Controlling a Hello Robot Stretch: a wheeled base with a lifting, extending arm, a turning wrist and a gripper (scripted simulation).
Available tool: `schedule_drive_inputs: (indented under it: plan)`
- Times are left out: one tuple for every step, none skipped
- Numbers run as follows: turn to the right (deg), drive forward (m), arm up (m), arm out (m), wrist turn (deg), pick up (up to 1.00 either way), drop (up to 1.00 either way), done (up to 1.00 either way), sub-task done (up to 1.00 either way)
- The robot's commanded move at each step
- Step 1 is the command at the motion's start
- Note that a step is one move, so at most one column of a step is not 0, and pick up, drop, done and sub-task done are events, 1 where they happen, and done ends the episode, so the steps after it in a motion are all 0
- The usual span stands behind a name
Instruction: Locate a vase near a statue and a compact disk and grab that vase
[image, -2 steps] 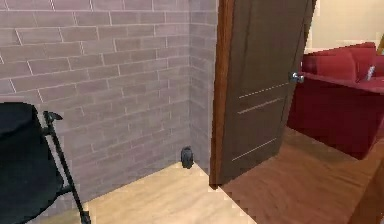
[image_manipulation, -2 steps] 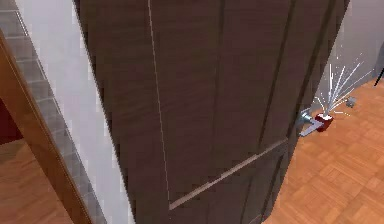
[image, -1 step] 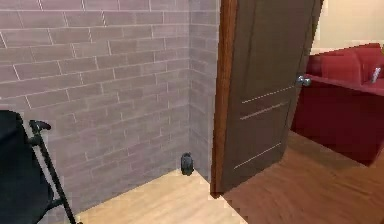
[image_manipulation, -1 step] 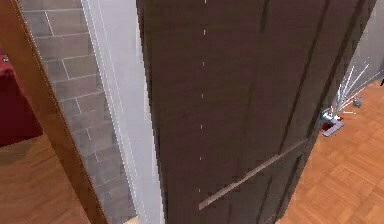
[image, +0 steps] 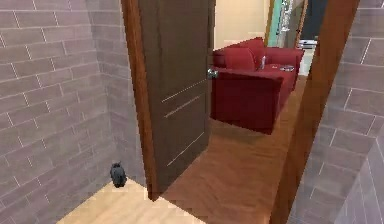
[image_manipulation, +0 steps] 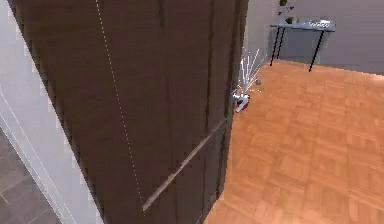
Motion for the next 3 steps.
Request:
schedule_drive_inputs:
  plan:
    - [0.0,0.80,0.00,0.00,0.0,0.00,0.00,0.00,0.00]
    - [33.0,0.00,0.00,0.00,0.0,0.00,0.00,0.00,0.00]
    - [0.0,0.40,0.00,0.00,0.0,0.00,0.00,0.00,0.00]
